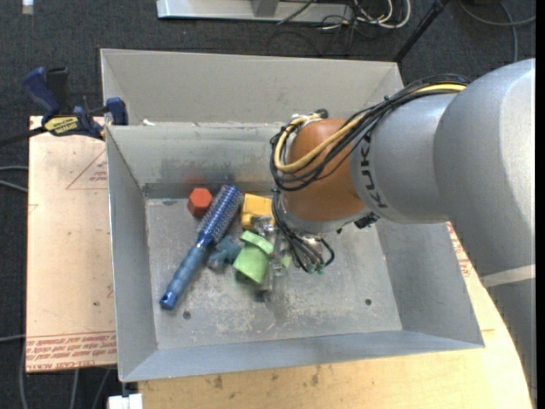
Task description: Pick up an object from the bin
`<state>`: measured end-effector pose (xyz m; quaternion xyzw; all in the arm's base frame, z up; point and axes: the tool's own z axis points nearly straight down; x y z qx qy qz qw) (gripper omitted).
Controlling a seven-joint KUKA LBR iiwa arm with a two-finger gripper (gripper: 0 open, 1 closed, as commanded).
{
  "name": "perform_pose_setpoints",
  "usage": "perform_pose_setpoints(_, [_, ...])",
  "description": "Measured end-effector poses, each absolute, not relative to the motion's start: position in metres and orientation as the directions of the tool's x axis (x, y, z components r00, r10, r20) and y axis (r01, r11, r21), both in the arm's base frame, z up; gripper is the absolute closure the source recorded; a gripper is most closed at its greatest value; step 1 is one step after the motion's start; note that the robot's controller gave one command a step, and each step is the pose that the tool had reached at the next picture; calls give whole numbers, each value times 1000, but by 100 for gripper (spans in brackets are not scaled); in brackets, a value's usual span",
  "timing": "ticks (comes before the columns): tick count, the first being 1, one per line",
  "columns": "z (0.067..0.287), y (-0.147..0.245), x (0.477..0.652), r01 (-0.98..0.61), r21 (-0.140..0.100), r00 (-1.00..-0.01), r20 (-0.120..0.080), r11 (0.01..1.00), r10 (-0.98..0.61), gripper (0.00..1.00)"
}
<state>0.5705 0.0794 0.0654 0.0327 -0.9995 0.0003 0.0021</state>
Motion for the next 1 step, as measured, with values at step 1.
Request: perform_pose_setpoints(1, [66,80,571,-64,1,-998,3,998,-64,0])
